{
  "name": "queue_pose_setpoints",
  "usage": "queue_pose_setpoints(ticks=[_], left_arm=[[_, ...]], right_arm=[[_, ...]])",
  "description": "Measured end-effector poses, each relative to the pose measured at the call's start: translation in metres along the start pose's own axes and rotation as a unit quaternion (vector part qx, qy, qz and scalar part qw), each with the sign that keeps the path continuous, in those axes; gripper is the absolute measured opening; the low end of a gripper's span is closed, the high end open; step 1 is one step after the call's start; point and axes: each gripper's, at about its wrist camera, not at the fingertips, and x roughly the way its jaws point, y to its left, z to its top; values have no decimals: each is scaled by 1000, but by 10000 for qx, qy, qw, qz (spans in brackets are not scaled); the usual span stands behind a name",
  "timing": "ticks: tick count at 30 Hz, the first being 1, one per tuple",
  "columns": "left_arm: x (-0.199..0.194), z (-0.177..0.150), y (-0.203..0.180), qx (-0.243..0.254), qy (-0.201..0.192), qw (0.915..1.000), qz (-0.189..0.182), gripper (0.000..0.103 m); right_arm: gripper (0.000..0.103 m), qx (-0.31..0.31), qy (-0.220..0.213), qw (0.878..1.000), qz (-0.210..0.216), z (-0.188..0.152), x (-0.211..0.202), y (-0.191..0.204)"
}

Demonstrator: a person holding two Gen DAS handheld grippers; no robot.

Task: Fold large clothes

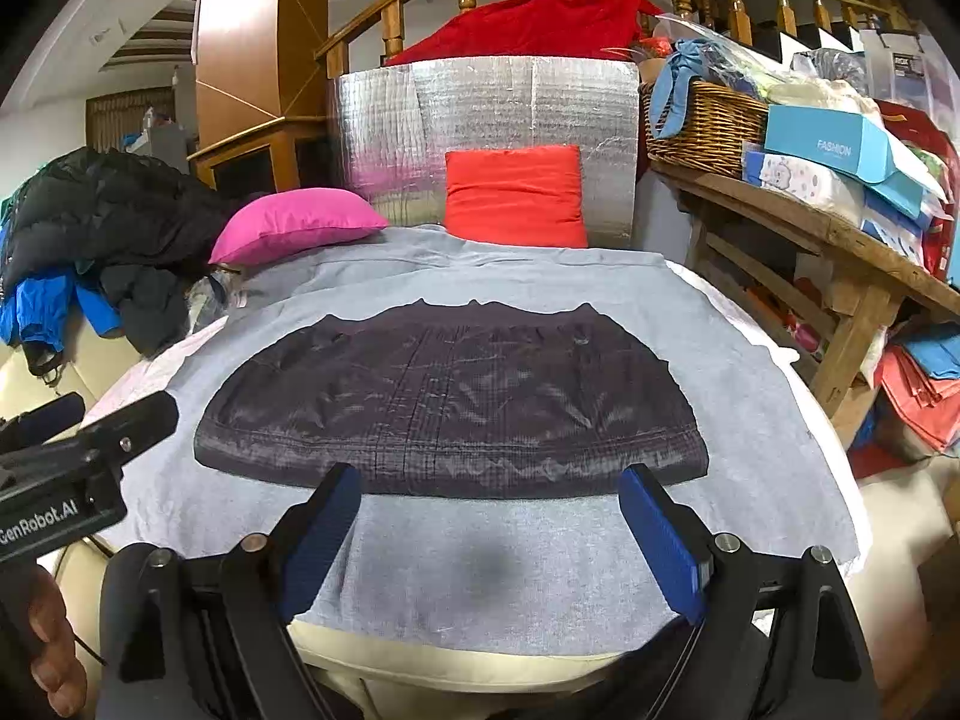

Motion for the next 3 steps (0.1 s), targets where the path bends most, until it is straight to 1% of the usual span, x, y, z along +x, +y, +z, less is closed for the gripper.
queue_pose_setpoints(ticks=[2,3], left_arm=[[-1,0,-1,47,-56,9999,96,103],[-1,1,-1,46,-43,10000,55,103]], right_arm=[[90,-1,2,10000,4,0,0,0],[90,-13,5,10000,4,0,0,1]])
